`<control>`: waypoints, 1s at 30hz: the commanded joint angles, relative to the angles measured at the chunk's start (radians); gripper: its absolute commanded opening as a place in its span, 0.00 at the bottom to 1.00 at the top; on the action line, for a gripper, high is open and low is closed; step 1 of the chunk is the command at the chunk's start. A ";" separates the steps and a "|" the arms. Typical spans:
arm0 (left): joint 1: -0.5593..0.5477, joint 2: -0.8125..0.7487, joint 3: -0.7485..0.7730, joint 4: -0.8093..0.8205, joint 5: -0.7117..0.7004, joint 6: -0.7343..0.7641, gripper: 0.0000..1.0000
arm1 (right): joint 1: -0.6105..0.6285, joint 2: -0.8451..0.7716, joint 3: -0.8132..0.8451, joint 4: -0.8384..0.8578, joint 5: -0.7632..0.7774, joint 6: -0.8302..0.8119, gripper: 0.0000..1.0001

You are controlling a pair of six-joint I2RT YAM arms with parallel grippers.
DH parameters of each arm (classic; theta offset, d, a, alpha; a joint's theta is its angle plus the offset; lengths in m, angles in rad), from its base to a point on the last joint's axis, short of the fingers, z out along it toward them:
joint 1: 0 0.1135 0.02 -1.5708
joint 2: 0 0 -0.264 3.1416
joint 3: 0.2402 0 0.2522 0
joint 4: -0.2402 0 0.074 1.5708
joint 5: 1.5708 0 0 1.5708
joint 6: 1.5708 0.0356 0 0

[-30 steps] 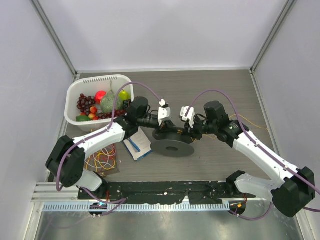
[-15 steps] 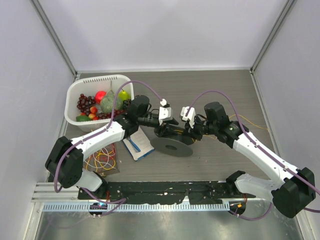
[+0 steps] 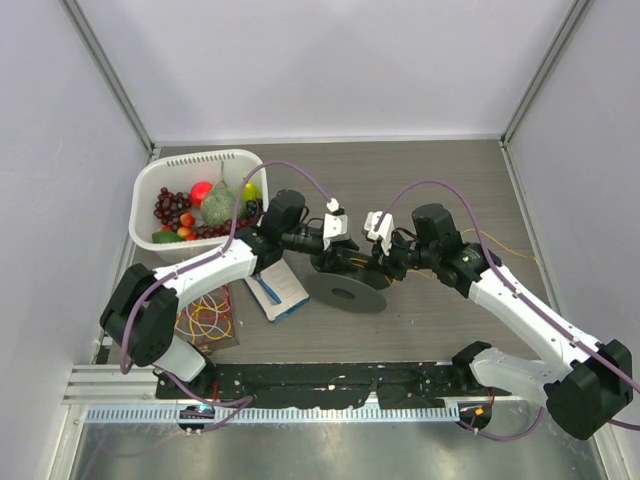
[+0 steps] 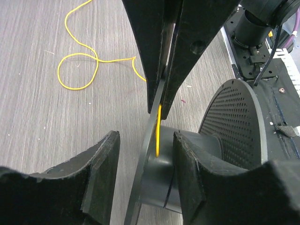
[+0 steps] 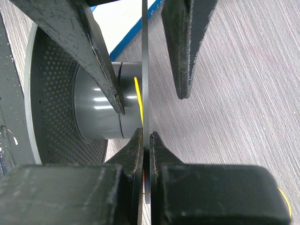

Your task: Wrap the cables

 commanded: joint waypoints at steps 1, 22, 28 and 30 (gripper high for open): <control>-0.006 0.014 0.033 0.014 0.025 0.019 0.49 | -0.002 -0.047 0.036 0.111 -0.044 0.024 0.01; -0.005 -0.041 0.012 0.087 -0.040 -0.107 0.00 | -0.004 -0.076 0.023 0.132 -0.023 0.037 0.01; -0.005 -0.098 -0.017 0.085 -0.027 -0.080 0.67 | -0.004 -0.081 0.025 0.114 -0.020 0.023 0.01; -0.005 -0.108 -0.022 0.079 -0.043 -0.064 0.81 | -0.004 -0.085 0.025 0.105 -0.026 0.009 0.01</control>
